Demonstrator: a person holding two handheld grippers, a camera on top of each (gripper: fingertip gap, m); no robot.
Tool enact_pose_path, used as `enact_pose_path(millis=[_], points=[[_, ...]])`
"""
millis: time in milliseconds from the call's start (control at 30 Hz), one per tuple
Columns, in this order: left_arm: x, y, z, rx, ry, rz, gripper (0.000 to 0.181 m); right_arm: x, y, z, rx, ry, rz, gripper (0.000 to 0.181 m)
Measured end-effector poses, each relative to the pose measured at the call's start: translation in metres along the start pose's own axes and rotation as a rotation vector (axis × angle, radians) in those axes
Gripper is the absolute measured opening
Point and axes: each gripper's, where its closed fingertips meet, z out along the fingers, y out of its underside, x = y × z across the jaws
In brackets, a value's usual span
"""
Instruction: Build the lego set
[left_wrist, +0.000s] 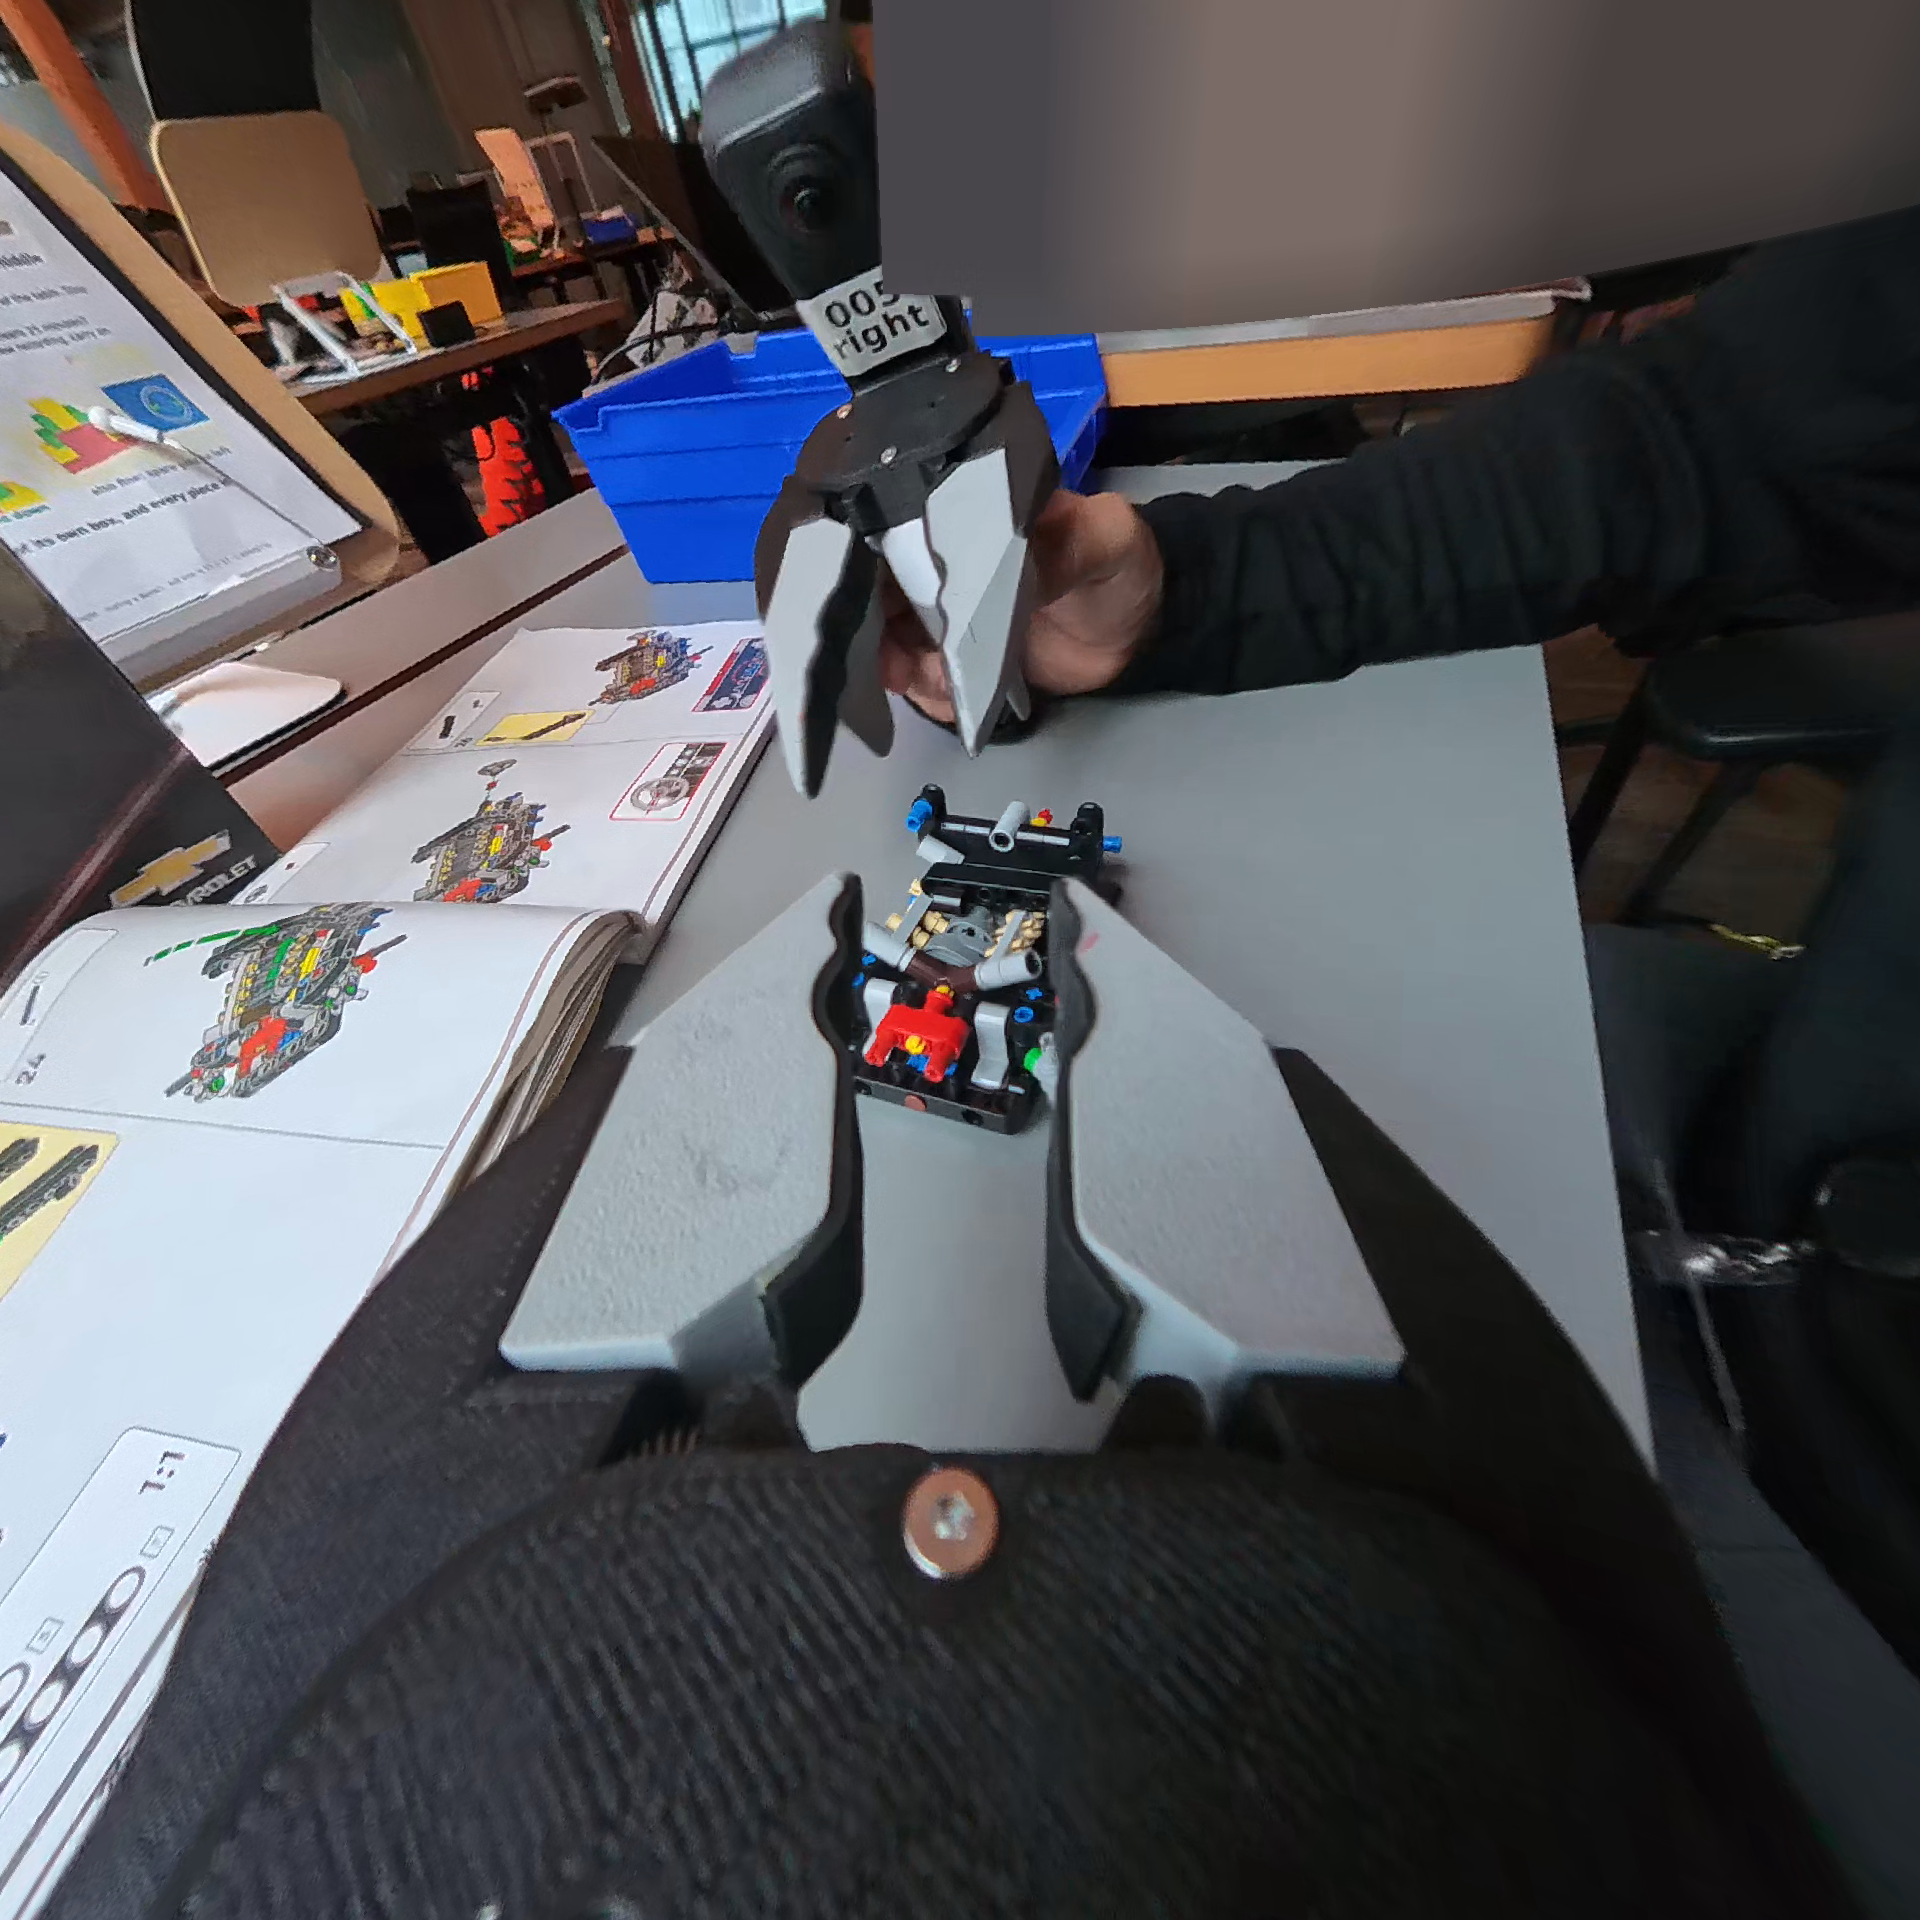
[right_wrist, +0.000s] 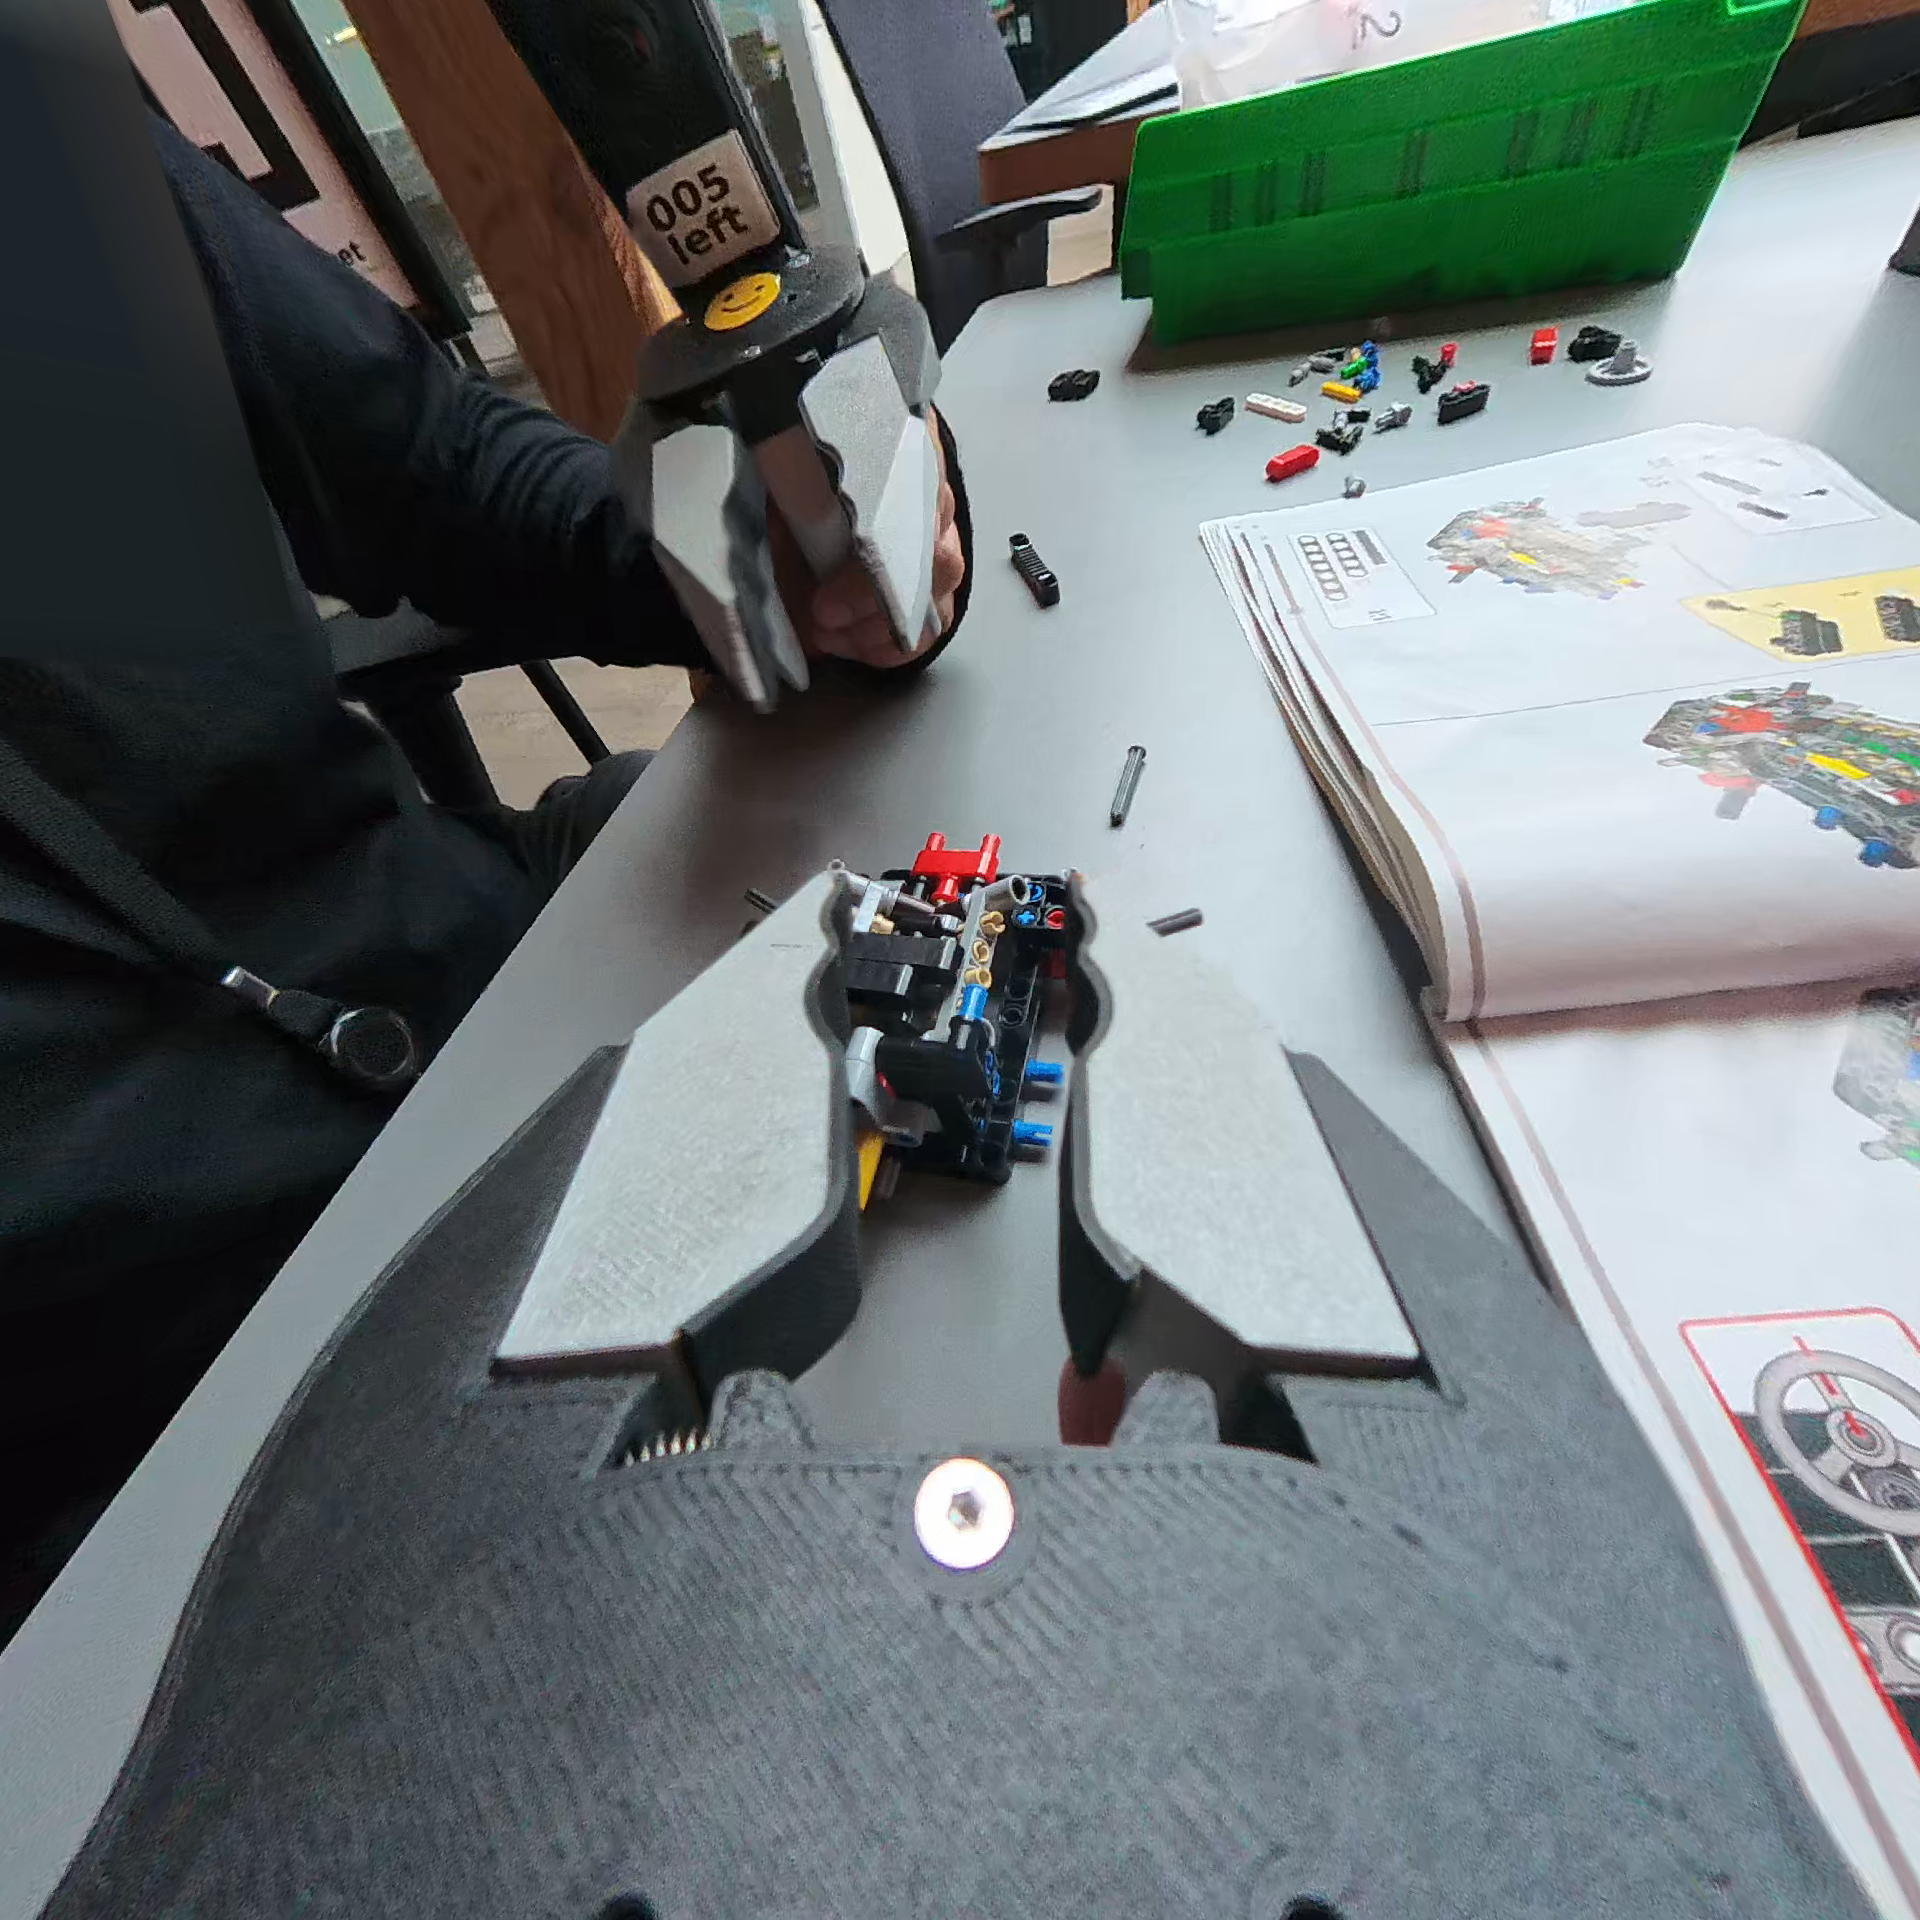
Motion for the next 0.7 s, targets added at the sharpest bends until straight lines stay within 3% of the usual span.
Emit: enact_pose_path(millis=[133, 200, 400, 700], points=[[0.003, 0.008, 0.013, -0.102, 0.003, -0.141, 0.020, 0.001, 0.007, 0.005, -0.051, 0.007, 0.018, 0.034], [0.014, 0.015, 0.024, -0.209, 0.068, -0.235, 0.038, -0.001, 0.006, 0.004, -0.046, -0.007, 0.032, 0.033], [0.033, 0.023, 0.040, -0.352, 0.156, -0.412, 0.045, -0.006, 0.011, 0.000, -0.072, -0.052, 0.075, 0.034], [0.036, 0.028, 0.053, -0.369, 0.084, -0.272, 0.035, -0.014, 0.018, 0.006, -0.116, -0.066, 0.021, 0.039]])
